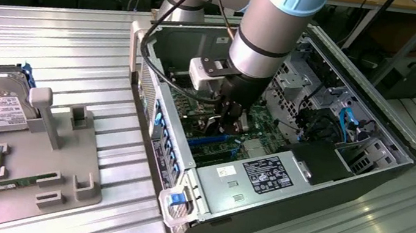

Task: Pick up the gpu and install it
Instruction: 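Insert the gpu into the slot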

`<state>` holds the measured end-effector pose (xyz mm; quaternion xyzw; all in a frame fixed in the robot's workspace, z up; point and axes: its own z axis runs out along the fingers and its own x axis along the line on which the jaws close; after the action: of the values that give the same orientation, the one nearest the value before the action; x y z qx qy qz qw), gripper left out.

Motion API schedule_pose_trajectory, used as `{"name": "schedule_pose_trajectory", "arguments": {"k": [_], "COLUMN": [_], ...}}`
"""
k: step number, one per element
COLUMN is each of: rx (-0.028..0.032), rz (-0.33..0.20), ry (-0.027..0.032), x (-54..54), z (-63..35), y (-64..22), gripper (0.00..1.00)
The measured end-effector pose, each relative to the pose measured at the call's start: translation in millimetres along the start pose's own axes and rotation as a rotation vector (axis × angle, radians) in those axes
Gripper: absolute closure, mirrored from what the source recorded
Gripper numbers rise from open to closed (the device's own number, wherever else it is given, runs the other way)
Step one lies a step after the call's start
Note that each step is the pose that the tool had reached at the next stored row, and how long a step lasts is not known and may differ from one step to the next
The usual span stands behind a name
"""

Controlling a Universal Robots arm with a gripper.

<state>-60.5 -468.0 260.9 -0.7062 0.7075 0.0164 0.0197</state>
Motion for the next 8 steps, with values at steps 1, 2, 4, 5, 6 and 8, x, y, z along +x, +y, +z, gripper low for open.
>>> {"name": "schedule_pose_trajectory", "arguments": {"k": [1, 2, 4, 5, 6, 8], "rx": [0.0, 0.0, -0.0001, 0.0, 0.0, -0.0001], "rz": [0.0, 0.0, 0.0, 0.0, 0.0, 0.0], "ry": [-0.0002, -0.0003, -0.0021, -0.0022, -0.0021, -0.002], "x": [0.1, 0.1, 0.9, -1.3, -1.3, -1.3], "z": [1.4, 2.7, 17.4, 17.6, 17.7, 18.0], "y": [0.1, 0.3, 1.5, 1.5, 1.6, 1.6], "gripper": [0.72, 0.72, 0.72, 0.72, 0.72, 0.72]}}
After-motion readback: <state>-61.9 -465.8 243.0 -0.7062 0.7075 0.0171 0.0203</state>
